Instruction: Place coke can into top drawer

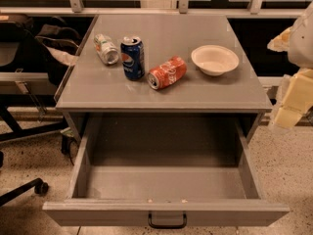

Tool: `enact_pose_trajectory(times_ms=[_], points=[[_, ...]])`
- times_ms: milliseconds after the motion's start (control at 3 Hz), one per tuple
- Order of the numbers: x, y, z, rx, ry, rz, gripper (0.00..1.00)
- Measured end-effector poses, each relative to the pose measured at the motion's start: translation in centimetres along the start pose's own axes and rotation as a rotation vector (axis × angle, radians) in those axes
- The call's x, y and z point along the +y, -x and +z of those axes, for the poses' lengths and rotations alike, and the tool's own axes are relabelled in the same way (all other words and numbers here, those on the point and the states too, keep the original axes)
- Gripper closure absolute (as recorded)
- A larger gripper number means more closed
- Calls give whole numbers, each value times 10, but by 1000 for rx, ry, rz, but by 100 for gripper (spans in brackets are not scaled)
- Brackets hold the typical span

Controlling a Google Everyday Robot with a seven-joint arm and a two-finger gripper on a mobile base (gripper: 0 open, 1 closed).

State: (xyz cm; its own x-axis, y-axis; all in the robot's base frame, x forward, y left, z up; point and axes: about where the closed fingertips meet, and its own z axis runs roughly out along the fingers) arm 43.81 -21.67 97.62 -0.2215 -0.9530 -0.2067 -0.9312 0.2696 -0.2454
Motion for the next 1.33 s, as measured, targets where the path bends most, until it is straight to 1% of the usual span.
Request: enact_pose_trajectory(times_ms=[333, 667, 1000, 1333], points=[[0, 0, 0, 0, 0, 0, 0], [0, 2, -3, -5, -11, -26, 0], [0, 7, -9, -42, -14, -132, 0], [1, 9, -12, -131, 22, -268, 0]])
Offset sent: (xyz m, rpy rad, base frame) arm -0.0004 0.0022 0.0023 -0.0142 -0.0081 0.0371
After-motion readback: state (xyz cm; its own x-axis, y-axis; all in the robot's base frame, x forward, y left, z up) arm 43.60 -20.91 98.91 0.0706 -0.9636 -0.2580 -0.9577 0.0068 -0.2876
